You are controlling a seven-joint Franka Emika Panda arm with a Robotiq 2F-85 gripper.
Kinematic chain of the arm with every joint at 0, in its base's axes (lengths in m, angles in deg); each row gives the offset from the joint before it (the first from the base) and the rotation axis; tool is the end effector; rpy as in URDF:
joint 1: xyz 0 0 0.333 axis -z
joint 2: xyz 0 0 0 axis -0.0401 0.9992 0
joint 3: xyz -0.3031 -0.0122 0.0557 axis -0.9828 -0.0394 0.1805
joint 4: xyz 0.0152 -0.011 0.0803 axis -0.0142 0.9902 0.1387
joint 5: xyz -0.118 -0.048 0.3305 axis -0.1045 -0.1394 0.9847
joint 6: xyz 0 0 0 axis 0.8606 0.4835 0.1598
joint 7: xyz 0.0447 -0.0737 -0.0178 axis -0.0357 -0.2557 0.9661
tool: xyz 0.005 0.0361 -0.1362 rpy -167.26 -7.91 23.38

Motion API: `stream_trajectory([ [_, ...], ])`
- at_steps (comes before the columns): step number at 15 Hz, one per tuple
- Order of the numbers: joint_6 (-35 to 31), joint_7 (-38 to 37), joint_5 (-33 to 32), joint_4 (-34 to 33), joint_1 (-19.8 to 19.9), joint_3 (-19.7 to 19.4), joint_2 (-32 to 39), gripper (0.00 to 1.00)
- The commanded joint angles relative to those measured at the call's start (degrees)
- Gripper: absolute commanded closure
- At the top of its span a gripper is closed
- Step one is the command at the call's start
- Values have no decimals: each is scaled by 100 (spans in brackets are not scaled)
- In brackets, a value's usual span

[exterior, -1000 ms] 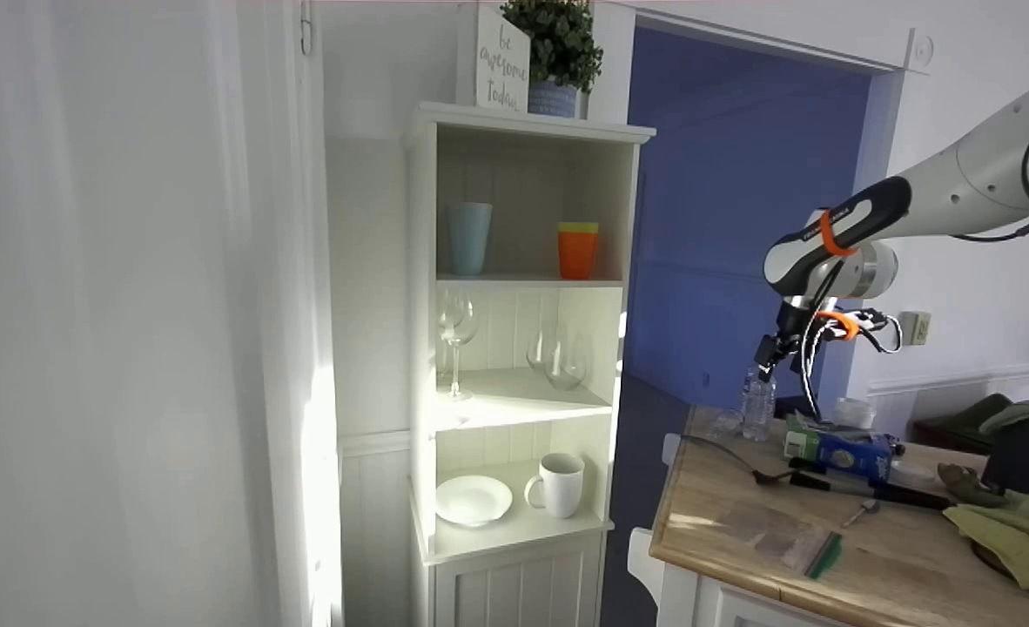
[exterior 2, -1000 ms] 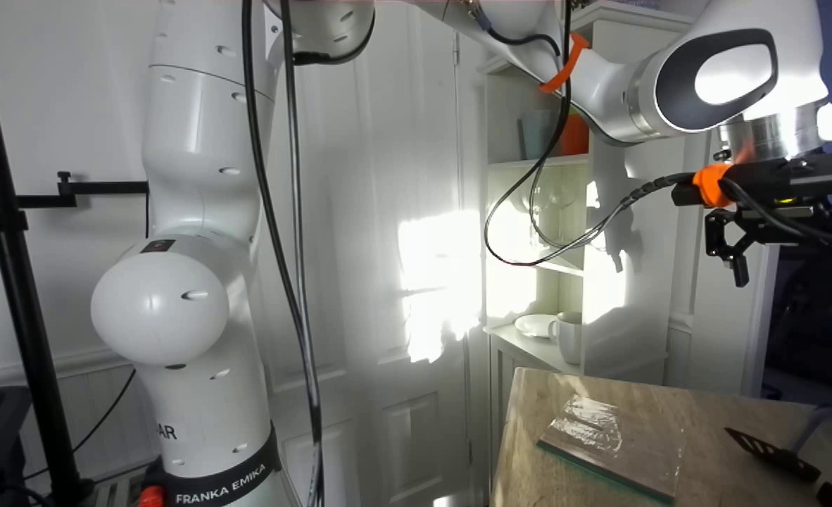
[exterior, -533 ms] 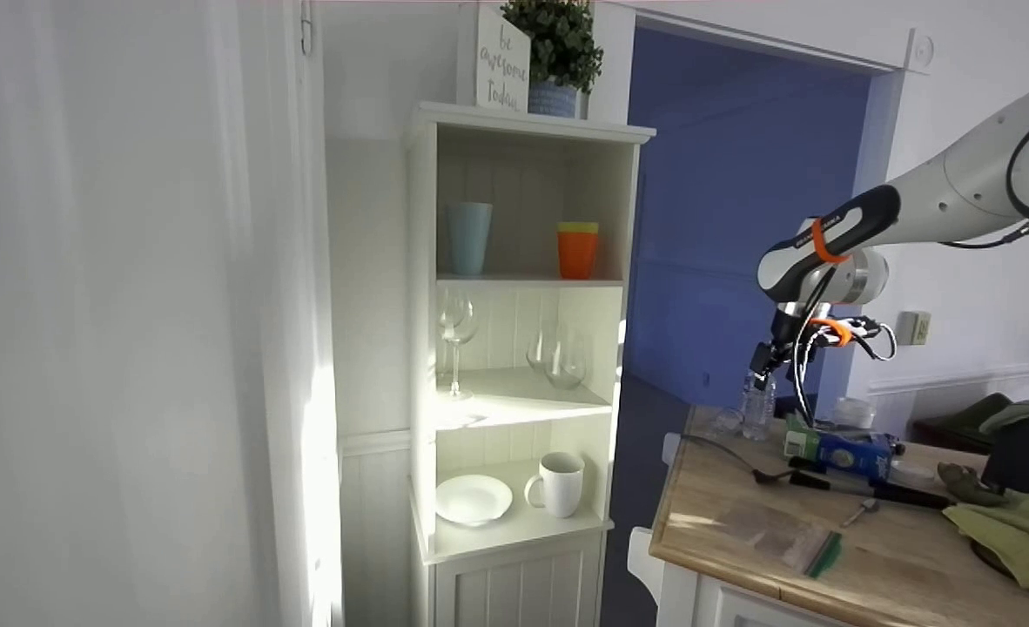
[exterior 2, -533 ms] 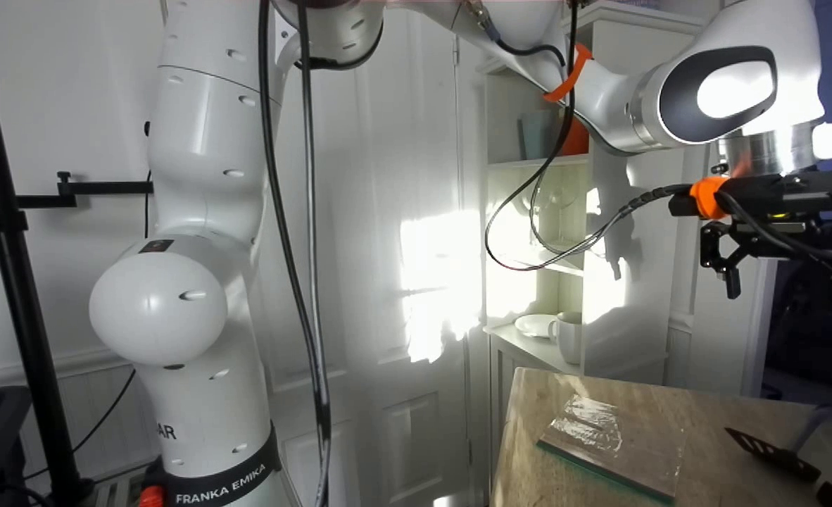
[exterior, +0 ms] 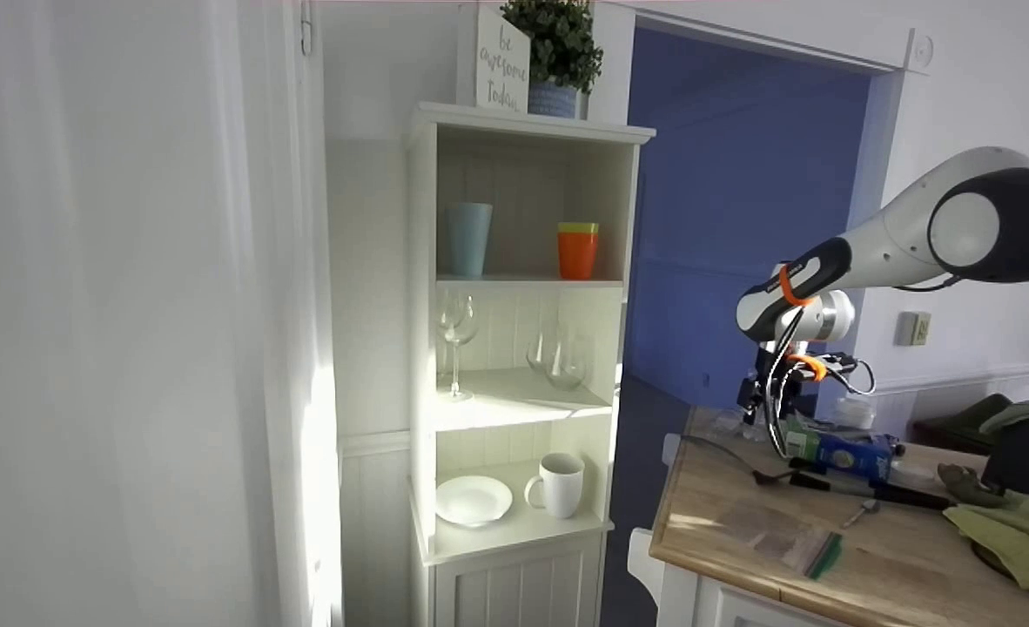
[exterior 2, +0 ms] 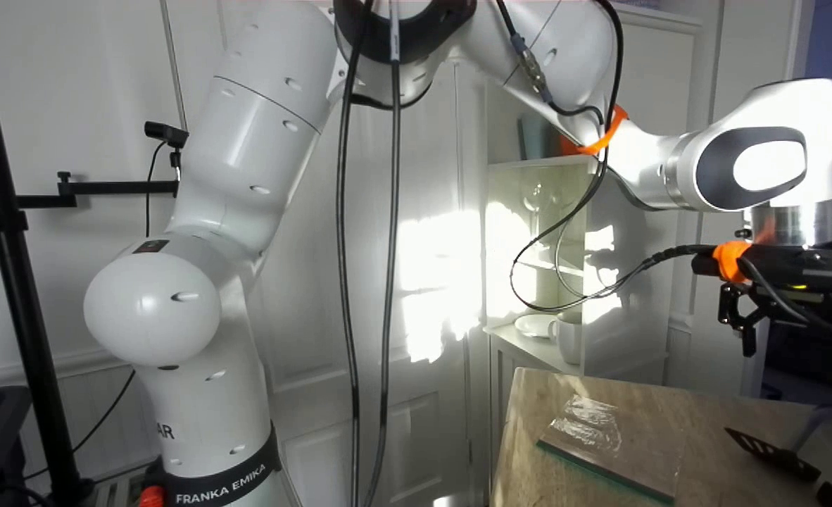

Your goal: Pick up the black spatula and put it on the right side of the kitchen counter, pick up the tongs and turn them ninety degrees anticlockwise, put the tongs on the kitchen counter next to the spatula

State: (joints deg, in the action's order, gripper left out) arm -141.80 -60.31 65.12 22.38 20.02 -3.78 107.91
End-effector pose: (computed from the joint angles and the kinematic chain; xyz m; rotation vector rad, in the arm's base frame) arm 0.5839 -0.3110 0.3228 3.0134 -0.1787 0.2251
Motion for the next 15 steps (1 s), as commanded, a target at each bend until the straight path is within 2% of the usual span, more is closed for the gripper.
stream_trajectory([
  [1,378,-179,-38,-792,271,190,685,0],
  [3,770,-229,-38,-1065,347,240,933,0],
  [8,1130,-448,-60,-1678,413,271,1472,0],
  [15,1187,-597,-67,-2279,404,393,2046,0],
])
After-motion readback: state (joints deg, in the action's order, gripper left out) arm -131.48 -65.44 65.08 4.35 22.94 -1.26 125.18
